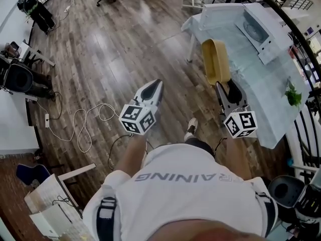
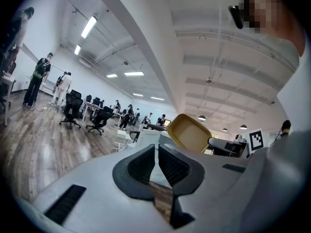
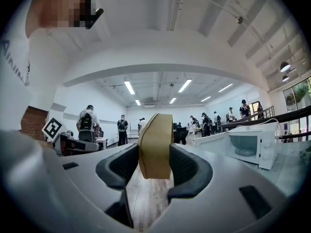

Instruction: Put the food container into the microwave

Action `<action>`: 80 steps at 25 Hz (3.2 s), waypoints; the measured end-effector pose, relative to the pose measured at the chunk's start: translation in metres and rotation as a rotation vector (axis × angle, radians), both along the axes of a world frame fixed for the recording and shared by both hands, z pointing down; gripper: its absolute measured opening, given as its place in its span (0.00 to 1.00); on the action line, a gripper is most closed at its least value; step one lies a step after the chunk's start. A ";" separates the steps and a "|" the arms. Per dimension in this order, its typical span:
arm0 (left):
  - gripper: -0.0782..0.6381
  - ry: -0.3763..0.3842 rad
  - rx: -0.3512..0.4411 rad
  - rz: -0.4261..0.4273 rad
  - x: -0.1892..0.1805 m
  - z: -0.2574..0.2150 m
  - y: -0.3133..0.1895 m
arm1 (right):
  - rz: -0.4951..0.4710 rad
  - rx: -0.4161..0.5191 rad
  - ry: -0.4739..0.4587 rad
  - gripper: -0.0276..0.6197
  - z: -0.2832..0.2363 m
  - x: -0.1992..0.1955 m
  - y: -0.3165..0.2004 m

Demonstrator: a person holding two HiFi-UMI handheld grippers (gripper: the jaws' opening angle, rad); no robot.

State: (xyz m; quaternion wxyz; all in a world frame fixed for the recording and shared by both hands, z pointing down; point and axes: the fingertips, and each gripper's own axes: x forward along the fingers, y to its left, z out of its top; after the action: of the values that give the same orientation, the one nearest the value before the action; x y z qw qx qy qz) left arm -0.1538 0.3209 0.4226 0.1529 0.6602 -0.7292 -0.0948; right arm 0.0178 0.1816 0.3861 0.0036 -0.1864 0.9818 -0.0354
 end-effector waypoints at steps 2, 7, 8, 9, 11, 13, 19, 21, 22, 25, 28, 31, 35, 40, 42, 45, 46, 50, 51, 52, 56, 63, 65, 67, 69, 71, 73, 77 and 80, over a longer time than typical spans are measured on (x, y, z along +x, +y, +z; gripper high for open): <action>0.18 -0.001 -0.007 0.003 -0.004 0.000 -0.021 | 0.003 -0.010 0.002 0.37 0.001 -0.003 -0.022; 0.18 -0.005 -0.014 0.000 -0.014 -0.003 -0.071 | 0.004 -0.023 -0.004 0.37 0.002 -0.011 -0.072; 0.18 -0.006 -0.015 -0.001 -0.015 -0.004 -0.079 | 0.003 -0.023 -0.005 0.37 0.001 -0.013 -0.080; 0.18 -0.006 -0.015 -0.001 -0.017 -0.004 -0.088 | 0.001 -0.024 -0.005 0.37 0.001 -0.015 -0.088; 0.18 -0.005 -0.016 -0.002 -0.017 -0.006 -0.105 | 0.001 -0.028 -0.005 0.37 0.001 -0.015 -0.105; 0.18 -0.006 -0.022 0.004 -0.016 -0.006 -0.125 | 0.009 -0.033 -0.008 0.37 0.001 -0.011 -0.125; 0.18 -0.019 -0.027 0.032 -0.006 -0.010 -0.195 | 0.038 -0.041 -0.024 0.37 0.001 0.003 -0.191; 0.18 -0.025 -0.030 0.045 0.001 -0.011 -0.219 | 0.046 -0.044 -0.027 0.37 0.002 0.010 -0.214; 0.18 -0.027 -0.032 0.050 0.004 -0.011 -0.232 | 0.050 -0.045 -0.029 0.37 0.003 0.013 -0.225; 0.18 -0.028 -0.032 0.065 0.014 -0.009 -0.267 | 0.058 -0.049 -0.030 0.37 0.006 0.022 -0.259; 0.18 -0.028 -0.033 0.079 0.022 -0.006 -0.296 | 0.068 -0.049 -0.030 0.37 0.008 0.030 -0.287; 0.18 -0.025 -0.042 0.097 0.025 -0.002 -0.317 | 0.088 -0.048 -0.032 0.37 0.007 0.037 -0.308; 0.18 -0.026 -0.050 0.115 0.022 0.003 -0.343 | 0.113 -0.050 -0.033 0.37 0.013 0.042 -0.328; 0.18 -0.026 -0.044 0.179 0.020 0.004 -0.382 | 0.170 -0.058 -0.029 0.37 0.019 0.047 -0.352; 0.18 -0.024 -0.039 0.212 0.017 0.004 -0.398 | 0.199 -0.054 -0.024 0.37 0.020 0.047 -0.361; 0.18 -0.024 -0.030 0.275 0.009 0.001 -0.428 | 0.256 -0.047 -0.023 0.37 0.016 0.042 -0.378; 0.18 -0.025 -0.027 0.293 0.005 0.000 -0.439 | 0.271 -0.046 -0.023 0.37 0.015 0.039 -0.386; 0.18 -0.029 -0.016 0.369 -0.007 0.000 -0.490 | 0.330 -0.032 -0.019 0.37 0.015 0.026 -0.419; 0.18 -0.033 -0.011 0.395 -0.008 0.000 -0.503 | 0.351 -0.027 -0.020 0.37 0.016 0.025 -0.427; 0.18 -0.038 -0.008 0.421 -0.008 0.001 -0.515 | 0.372 -0.023 -0.021 0.37 0.017 0.024 -0.433; 0.18 -0.046 0.003 0.508 -0.020 0.000 -0.548 | 0.445 -0.025 -0.021 0.37 0.019 0.012 -0.450; 0.18 -0.018 0.005 0.640 -0.038 0.001 -0.581 | 0.557 -0.034 -0.018 0.37 0.018 -0.011 -0.463; 0.18 -0.013 0.009 0.666 -0.039 0.004 -0.589 | 0.584 -0.046 -0.016 0.37 0.024 -0.013 -0.465; 0.18 -0.009 0.007 0.684 -0.040 0.008 -0.597 | 0.602 -0.066 -0.006 0.37 0.033 -0.014 -0.465; 0.18 -0.001 0.000 0.703 -0.038 0.011 -0.604 | 0.615 -0.088 0.006 0.37 0.042 -0.014 -0.467; 0.18 0.001 -0.012 0.725 -0.031 0.014 -0.612 | 0.625 -0.117 0.009 0.37 0.051 -0.011 -0.472; 0.18 -0.002 -0.028 0.738 -0.024 0.019 -0.620 | 0.624 -0.153 0.006 0.37 0.063 -0.009 -0.480; 0.18 -0.012 -0.035 0.728 -0.014 0.021 -0.641 | 0.598 -0.219 -0.002 0.37 0.089 -0.005 -0.502; 0.18 -0.016 -0.039 0.718 -0.011 0.018 -0.654 | 0.586 -0.273 -0.011 0.37 0.108 -0.006 -0.519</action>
State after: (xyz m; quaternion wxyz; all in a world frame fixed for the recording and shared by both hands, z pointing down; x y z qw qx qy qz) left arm -0.1652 -0.3333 0.4402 0.1834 0.8719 -0.4538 -0.0163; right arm 0.0118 -0.3376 0.4942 -0.0062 -0.4596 0.8726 -0.1651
